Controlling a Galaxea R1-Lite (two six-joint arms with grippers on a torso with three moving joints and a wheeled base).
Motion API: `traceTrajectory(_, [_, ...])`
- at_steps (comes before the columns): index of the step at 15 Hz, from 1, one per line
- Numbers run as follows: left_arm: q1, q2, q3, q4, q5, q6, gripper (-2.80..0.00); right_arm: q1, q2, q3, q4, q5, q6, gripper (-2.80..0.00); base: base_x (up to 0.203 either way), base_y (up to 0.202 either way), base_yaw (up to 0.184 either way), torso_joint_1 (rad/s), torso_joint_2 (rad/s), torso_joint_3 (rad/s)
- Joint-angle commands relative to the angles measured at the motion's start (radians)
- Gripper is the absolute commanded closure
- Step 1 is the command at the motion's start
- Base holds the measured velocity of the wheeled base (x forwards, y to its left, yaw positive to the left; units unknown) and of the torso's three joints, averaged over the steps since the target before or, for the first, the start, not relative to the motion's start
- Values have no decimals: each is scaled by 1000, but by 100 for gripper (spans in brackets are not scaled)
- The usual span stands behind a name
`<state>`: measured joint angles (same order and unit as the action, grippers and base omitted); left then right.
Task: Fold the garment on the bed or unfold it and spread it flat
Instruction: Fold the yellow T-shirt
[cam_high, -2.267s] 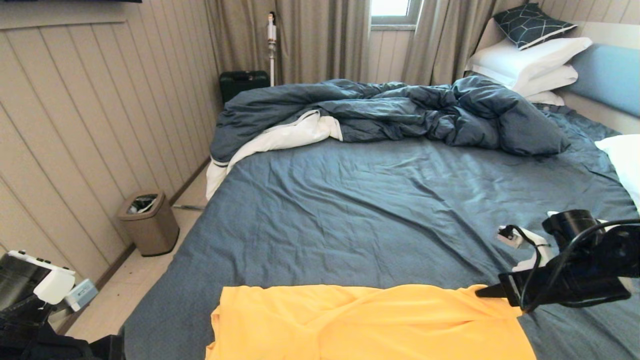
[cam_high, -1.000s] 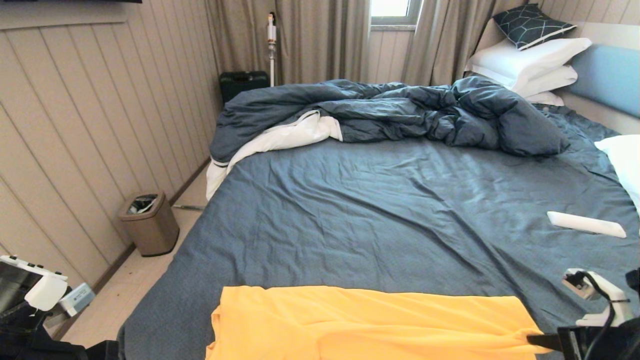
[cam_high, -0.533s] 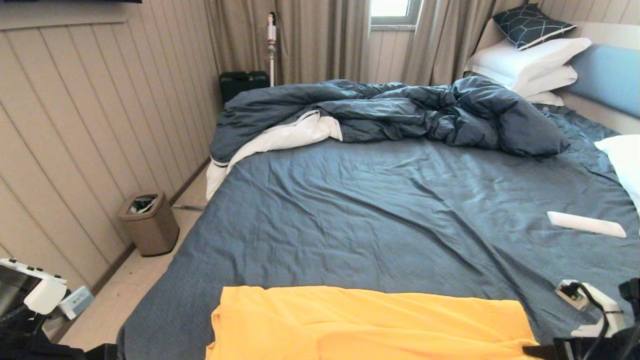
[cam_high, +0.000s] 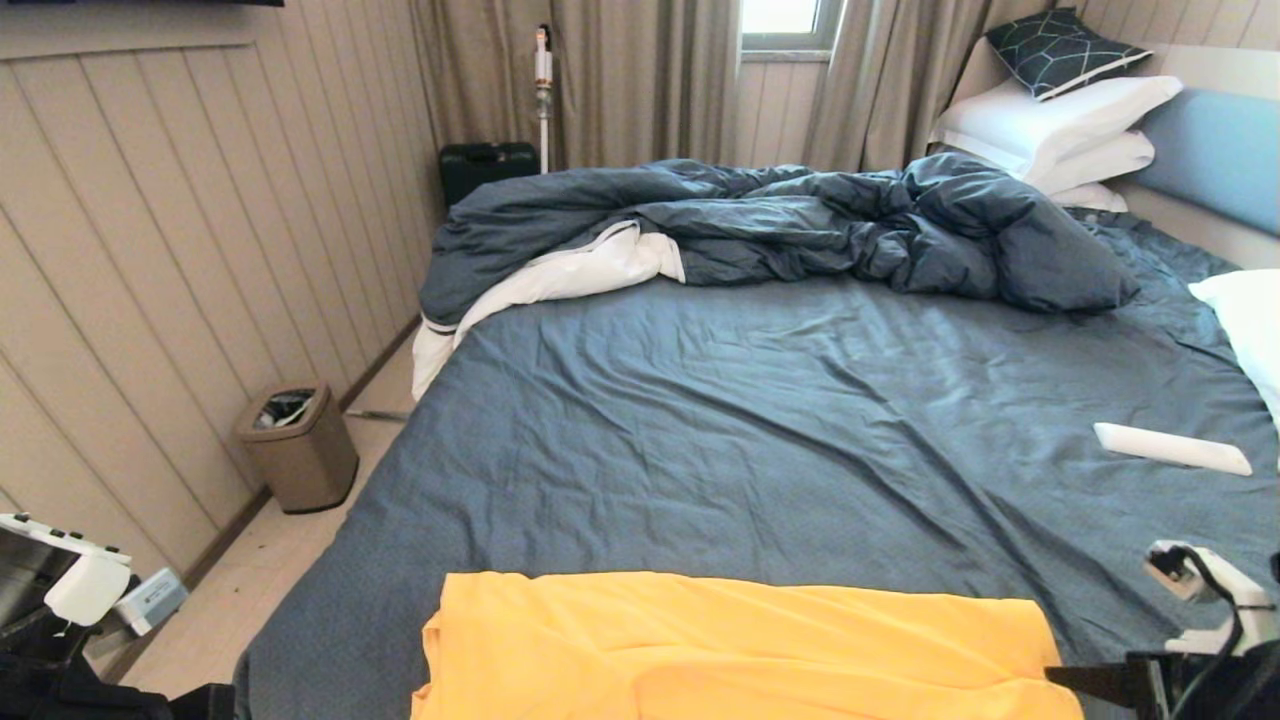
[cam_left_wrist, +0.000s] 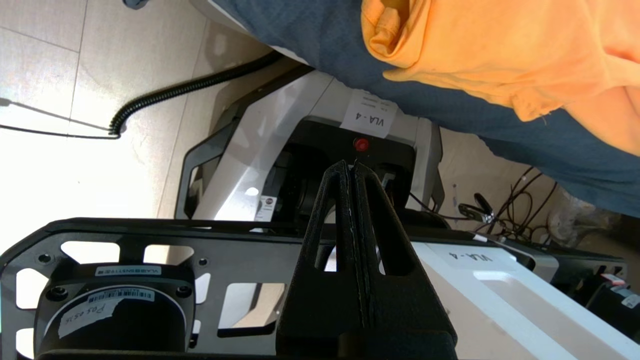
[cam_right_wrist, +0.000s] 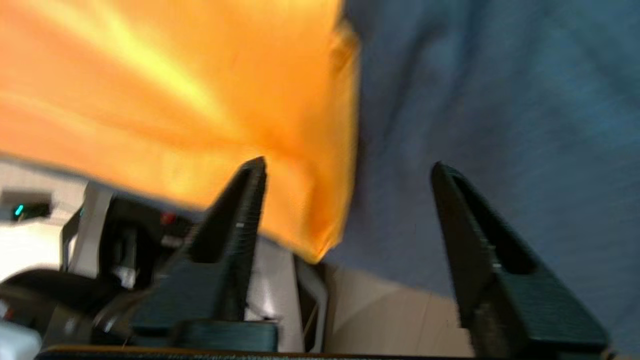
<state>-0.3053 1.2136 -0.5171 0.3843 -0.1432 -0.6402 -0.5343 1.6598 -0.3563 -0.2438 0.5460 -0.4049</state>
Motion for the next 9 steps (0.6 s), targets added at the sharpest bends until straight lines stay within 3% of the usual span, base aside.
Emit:
traceTrajectory(1, [0, 4, -4, 2, 1, -4, 0, -4, 18, -28, 0, 3, 4, -280, 0, 0, 0, 0, 0, 0])
traceTrajectory(5, [0, 12, -21, -64, 3, 0, 0, 55, 24, -30, 2, 14, 35, -280, 0, 0, 0, 0, 0, 0])
traceTrajectory(8, [0, 51, -83, -81, 7, 9, 0, 153, -92, -48, 5, 13, 152, -280, 0, 0, 0, 0, 0, 0])
traceTrajectory(9, [0, 59, -108, -80, 7, 13, 0, 185, -137, -68, 16, 13, 200, 0, 0, 0, 0, 0, 0, 0])
